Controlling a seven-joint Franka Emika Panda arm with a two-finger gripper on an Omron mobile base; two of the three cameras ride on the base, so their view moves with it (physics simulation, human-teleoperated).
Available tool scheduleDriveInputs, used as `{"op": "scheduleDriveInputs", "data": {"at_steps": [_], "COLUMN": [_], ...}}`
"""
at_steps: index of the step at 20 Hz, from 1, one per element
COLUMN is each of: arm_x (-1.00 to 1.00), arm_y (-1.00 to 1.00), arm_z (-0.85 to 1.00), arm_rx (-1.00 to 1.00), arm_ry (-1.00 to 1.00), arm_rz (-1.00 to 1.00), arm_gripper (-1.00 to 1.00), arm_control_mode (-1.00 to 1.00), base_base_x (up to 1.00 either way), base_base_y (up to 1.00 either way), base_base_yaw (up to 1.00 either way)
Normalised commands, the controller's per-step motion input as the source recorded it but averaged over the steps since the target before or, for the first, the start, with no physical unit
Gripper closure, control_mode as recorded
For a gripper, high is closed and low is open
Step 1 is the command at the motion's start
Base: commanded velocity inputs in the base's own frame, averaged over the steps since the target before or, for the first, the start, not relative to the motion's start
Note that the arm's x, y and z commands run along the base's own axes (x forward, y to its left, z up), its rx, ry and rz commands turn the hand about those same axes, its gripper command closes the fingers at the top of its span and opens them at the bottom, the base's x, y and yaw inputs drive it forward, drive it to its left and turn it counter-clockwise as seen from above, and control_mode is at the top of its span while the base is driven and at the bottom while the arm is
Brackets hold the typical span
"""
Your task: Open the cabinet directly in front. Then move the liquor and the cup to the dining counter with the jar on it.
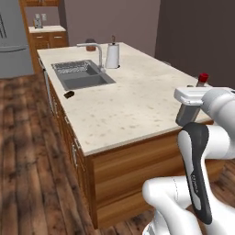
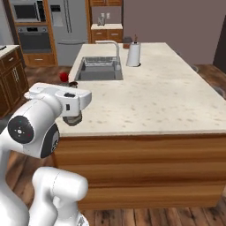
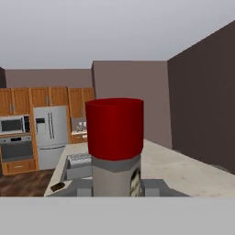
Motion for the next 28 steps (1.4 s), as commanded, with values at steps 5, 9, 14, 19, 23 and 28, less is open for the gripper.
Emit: {"op": "scheduleDriveInputs", "data": {"at_steps": [5,9,14,19,23,28], "arm_x": [0.00,0.00,0.00,0.00,0.00,0.00], "arm_y": [0.00,0.00,0.00,0.00,0.00,0.00], "arm_z": [0.00,0.00,0.00,0.00,0.00,0.00], "arm_rx": [0.00,0.00,0.00,0.00,0.00,0.00], "arm_ry": [0.00,0.00,0.00,0.00,0.00,0.00], "arm_rz": [0.00,0.00,0.00,0.00,0.00,0.00], "arm_gripper": [1.00,1.00,1.00,1.00,1.00,1.00], "arm_control_mode": [1.00,1.00,1.00,1.00,1.00,1.00], "base_base_x": [-0.27,-0.26,-0.12,0.00,0.00,0.00], "base_base_y": [0.00,0.00,0.00,-0.01,-0.73,-1.00], "base_base_yaw": [0.21,0.22,0.10,0.03,0.00,0.00]}}
